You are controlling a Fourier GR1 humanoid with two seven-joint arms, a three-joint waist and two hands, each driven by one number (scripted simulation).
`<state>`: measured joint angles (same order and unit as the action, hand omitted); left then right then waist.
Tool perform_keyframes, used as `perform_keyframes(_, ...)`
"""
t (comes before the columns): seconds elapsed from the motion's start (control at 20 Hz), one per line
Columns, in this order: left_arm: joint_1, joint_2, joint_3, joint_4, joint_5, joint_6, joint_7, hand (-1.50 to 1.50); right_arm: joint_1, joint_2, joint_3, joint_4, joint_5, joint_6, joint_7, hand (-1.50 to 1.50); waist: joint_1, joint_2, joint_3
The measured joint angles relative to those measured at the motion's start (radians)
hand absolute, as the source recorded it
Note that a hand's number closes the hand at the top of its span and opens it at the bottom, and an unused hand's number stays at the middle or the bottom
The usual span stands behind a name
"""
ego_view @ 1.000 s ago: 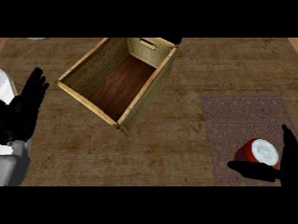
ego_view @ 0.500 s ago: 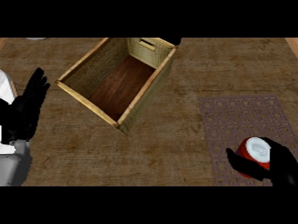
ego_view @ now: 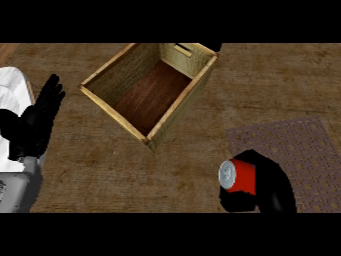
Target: Pick the can from the placemat and place it in the basket
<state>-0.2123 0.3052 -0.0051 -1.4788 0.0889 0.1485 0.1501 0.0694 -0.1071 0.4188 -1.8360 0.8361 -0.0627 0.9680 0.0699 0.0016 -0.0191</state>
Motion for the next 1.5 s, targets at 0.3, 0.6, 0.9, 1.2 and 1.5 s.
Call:
perform_keyframes(0.3, -0.047, -0.017, -0.043, -0.003, -0.002, -0.029, 0.006, 0.00, -0.170, 0.081, 0.253, 0.109, 0.000, -0.029, -0.003, 1.50, 0.099, 0.025, 0.014)
perform_keyframes(0.6, -0.074, -0.033, -0.061, 0.012, -0.004, -0.034, 0.014, 0.00, -0.318, 0.100, 0.383, 0.162, -0.031, -0.204, -0.004, 1.50, 0.112, 0.025, 0.020)
perform_keyframes(0.9, -0.083, -0.036, -0.063, 0.032, -0.011, -0.031, 0.017, 0.00, -0.463, 0.103, 0.441, 0.153, -0.026, -0.416, -0.011, 1.50, 0.108, 0.014, 0.020)
perform_keyframes(1.2, -0.090, -0.042, -0.066, 0.049, -0.017, -0.025, 0.022, 0.00, -0.630, 0.103, 0.440, 0.192, 0.010, -0.538, 0.036, 1.50, 0.097, 0.004, 0.015)
perform_keyframes(1.5, -0.102, -0.047, -0.067, 0.061, -0.026, -0.015, 0.024, 0.00, -0.802, 0.100, 0.383, 0.268, 0.021, -0.564, 0.072, 1.50, 0.089, -0.002, 0.012)
